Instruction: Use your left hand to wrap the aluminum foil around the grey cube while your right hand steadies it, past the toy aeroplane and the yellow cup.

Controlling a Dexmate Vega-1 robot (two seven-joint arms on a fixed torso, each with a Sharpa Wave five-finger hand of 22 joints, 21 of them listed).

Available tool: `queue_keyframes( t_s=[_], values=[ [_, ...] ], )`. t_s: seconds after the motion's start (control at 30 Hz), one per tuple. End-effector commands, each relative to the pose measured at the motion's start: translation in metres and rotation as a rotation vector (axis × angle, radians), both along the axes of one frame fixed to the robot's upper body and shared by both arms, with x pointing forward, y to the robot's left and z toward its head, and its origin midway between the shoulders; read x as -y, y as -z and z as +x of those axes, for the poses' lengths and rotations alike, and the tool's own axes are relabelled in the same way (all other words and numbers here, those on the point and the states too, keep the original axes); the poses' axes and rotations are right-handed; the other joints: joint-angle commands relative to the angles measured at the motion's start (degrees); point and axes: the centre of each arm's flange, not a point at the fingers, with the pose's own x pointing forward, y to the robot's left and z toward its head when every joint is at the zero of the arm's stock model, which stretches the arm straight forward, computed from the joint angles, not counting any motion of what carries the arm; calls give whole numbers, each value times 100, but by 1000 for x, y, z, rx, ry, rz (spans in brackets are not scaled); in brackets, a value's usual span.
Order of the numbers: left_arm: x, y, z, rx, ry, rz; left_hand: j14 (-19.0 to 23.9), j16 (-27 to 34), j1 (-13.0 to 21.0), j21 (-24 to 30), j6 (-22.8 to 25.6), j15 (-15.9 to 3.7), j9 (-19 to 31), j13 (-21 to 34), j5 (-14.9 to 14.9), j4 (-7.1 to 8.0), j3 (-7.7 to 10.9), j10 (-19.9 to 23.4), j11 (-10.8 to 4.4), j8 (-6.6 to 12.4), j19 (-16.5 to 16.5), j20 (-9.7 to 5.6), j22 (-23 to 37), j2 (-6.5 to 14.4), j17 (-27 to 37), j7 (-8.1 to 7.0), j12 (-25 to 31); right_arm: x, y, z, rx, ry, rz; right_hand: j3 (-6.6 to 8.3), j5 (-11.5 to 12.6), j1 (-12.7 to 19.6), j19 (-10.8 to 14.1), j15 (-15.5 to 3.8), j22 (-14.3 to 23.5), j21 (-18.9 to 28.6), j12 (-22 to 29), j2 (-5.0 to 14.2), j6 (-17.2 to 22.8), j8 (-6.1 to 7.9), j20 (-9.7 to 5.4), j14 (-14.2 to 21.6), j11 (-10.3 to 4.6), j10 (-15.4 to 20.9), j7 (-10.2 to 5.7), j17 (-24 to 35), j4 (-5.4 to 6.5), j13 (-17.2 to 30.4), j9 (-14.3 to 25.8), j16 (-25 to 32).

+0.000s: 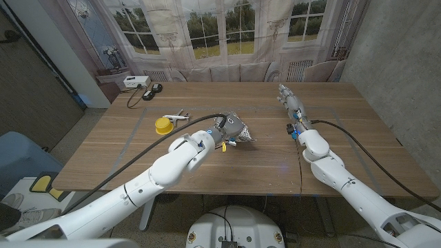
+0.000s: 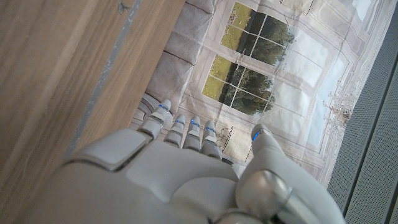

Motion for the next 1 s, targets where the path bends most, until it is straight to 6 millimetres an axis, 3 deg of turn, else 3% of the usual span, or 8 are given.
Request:
queue_keyframes(
  t_s=[0.03,0.2,0.37,0.53,0.63,0.77,0.83,1.0],
  values=[
    [0,-4,13,-162,-35,28,-180,-179,-627,-55,-550,-605,-189,-222,49,165,-243,-321,174,-459,-168,74,-45,-340,-174,-140,-352,-1,-4,5,2,5,6,25,31,-24,18,-9,7,35,-19,-4,7,-19,-6,32,-3,28,18,18,36,-5,17,28],
    [1,-6,17,-194,-53,40,-464,-331,-1006,-113,-980,-473,-216,-328,142,271,-451,-731,309,-786,-312,154,-86,-559,-295,-47,-639,-3,-5,8,0,8,8,25,31,-27,18,-1,7,35,-20,-6,5,-20,-3,35,-4,24,22,18,37,-5,17,29],
    [-3,-10,17,-163,-40,18,-930,-482,-1247,-188,-1916,-249,-196,-355,291,333,-618,-1363,459,-1342,-441,222,-124,-696,-460,29,-967,-4,-7,11,0,6,0,26,32,-30,15,0,7,34,-20,-6,3,-21,-3,37,-7,25,27,18,37,-5,17,29],
    [-11,-13,12,-89,30,-71,-1570,-565,-1460,-290,-2824,25,-172,-331,413,446,-701,-2193,653,-1906,-612,391,-142,-596,-641,50,-1273,-6,-9,12,-3,7,3,27,32,-32,17,2,7,35,-20,-7,5,-20,2,37,-9,24,19,17,37,-5,17,29],
    [-18,-14,6,19,98,-156,-1781,-562,-1516,-326,-3004,100,-168,-358,439,484,-706,-2521,699,-2050,-660,500,-148,-517,-700,40,-1410,-7,-9,13,-6,7,2,26,32,-35,16,4,7,34,-17,-10,2,-21,-1,38,-12,32,22,17,37,-5,17,28],
    [-28,-11,-1,173,192,-319,-1912,-508,-1581,-322,-3010,142,-164,-409,436,606,-556,-2639,739,-2127,-605,590,-152,-65,-751,-91,-1492,-8,-10,15,-7,4,-2,27,33,-35,8,-6,6,31,-18,-12,7,-19,0,35,-7,29,18,17,35,-5,17,26],
    [-31,-9,-1,220,199,-379,-1946,-478,-1375,-281,-2661,171,-164,-488,328,515,-271,-2504,788,-2064,-453,600,-163,376,-897,-242,-1525,-8,-10,15,-8,8,3,27,34,-35,6,-6,6,30,-18,-14,7,-19,0,37,-2,29,18,16,34,-5,17,27],
    [-35,-3,7,238,166,-495,-1618,-379,-1258,-125,-2697,72,-176,-656,117,444,75,-2142,864,-2199,45,545,-207,640,-1166,-244,-1563,-10,-11,16,-5,3,-7,27,35,-36,5,-11,6,30,-19,-19,6,-19,-2,38,-11,26,17,15,32,-5,17,26]
  ],
)
